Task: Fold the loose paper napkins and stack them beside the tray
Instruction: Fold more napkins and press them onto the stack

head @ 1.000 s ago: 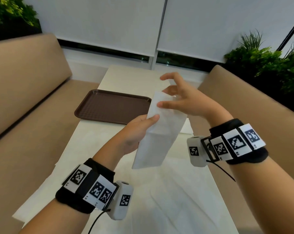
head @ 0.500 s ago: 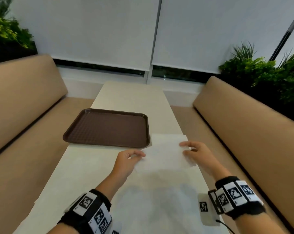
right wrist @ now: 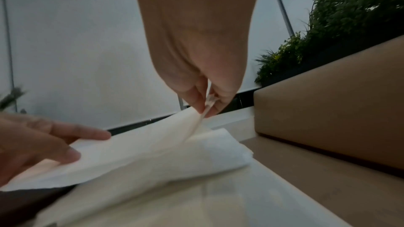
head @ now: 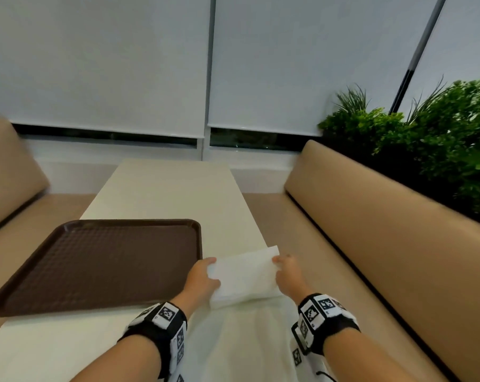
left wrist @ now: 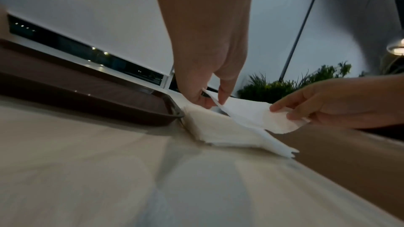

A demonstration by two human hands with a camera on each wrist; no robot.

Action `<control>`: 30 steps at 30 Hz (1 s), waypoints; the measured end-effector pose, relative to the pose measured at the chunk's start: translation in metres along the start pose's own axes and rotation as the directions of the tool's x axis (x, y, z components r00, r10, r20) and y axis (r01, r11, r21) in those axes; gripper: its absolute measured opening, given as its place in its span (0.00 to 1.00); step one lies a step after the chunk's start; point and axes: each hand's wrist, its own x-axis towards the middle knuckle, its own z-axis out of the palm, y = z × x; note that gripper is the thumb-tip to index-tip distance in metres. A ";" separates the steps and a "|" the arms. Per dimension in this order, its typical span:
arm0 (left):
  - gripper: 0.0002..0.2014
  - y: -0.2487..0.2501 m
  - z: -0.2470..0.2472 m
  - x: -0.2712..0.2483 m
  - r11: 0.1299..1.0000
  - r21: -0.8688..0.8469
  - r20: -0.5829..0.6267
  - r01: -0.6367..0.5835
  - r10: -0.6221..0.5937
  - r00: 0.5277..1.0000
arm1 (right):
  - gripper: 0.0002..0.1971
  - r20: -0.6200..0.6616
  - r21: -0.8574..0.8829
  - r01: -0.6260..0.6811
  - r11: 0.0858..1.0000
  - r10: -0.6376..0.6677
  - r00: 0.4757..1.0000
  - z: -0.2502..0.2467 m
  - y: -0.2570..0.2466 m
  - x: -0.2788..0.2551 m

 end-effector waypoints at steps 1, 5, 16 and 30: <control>0.28 -0.005 0.004 0.006 0.997 0.077 -0.003 -0.022 0.022 1.000 | 0.22 0.009 -0.050 -0.001 0.999 0.001 1.000 0.005 0.003 0.004; 0.20 -0.016 0.017 0.016 0.903 0.420 0.024 -0.094 0.092 0.995 | 0.17 0.117 -0.242 -0.006 0.970 0.035 0.993 0.023 0.014 0.012; 0.16 0.019 -0.034 -0.071 0.908 0.371 0.082 -0.196 0.178 0.981 | 0.27 0.538 -0.287 0.162 0.944 0.019 0.843 -0.008 0.016 -0.080; 0.06 -0.082 -0.150 -0.347 1.000 -0.019 0.042 -0.025 0.025 0.999 | 0.19 0.405 -0.402 0.004 0.916 0.174 0.898 0.004 0.024 -0.167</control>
